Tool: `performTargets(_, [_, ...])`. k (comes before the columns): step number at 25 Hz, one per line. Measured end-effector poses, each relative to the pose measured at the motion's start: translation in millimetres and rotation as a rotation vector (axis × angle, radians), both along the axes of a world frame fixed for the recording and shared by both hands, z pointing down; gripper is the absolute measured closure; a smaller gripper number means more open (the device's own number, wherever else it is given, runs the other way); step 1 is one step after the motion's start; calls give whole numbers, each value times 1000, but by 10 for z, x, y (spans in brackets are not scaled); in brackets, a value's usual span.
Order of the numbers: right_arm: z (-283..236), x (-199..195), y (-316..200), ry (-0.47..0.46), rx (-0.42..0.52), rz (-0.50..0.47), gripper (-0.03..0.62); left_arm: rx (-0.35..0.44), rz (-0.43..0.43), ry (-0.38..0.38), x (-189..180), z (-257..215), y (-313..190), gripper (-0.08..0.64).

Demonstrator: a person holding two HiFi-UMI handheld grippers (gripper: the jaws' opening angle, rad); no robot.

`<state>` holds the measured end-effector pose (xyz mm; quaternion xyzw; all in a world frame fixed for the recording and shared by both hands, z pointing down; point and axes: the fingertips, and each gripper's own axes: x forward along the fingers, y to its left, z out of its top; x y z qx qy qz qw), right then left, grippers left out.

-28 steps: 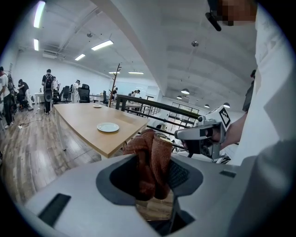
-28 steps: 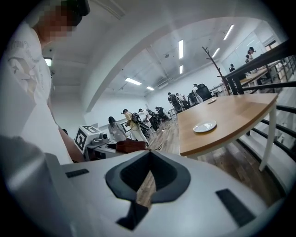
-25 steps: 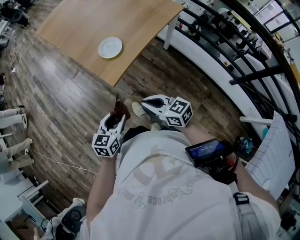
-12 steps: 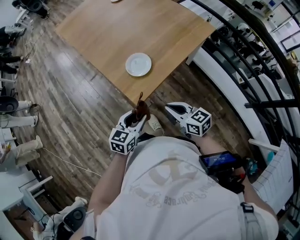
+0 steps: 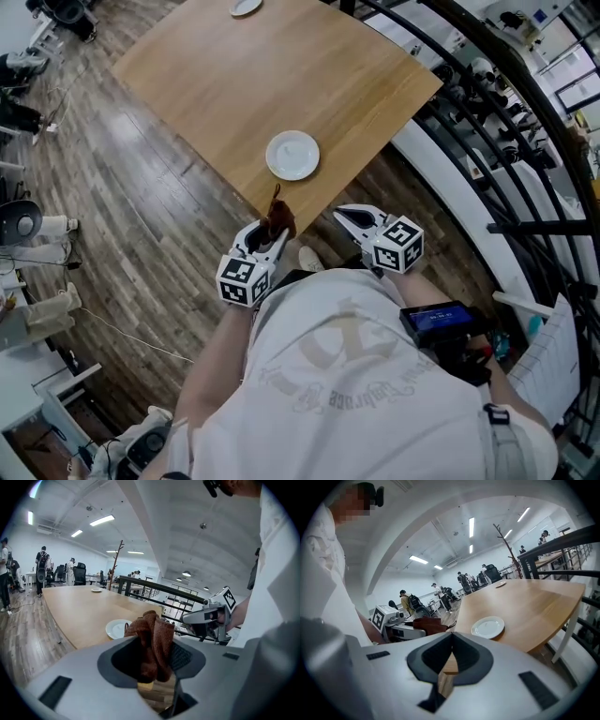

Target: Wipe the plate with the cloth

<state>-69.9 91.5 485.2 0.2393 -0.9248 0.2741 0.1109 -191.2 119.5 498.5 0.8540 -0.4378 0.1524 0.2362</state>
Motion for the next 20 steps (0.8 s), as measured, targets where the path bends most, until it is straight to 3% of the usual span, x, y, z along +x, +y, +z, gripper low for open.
performTargets(9, [131, -18, -113, 35, -41, -21, 579, -43, -84, -18, -187, 134, 9, 390])
performTargets(15, [270, 158, -389, 24, -68, -57, 578, -71, -119, -70, -83, 279, -233, 390])
performTargets(20, [366, 37, -632, -1, -79, -109, 579, -98, -137, -132, -158, 403, -431, 390])
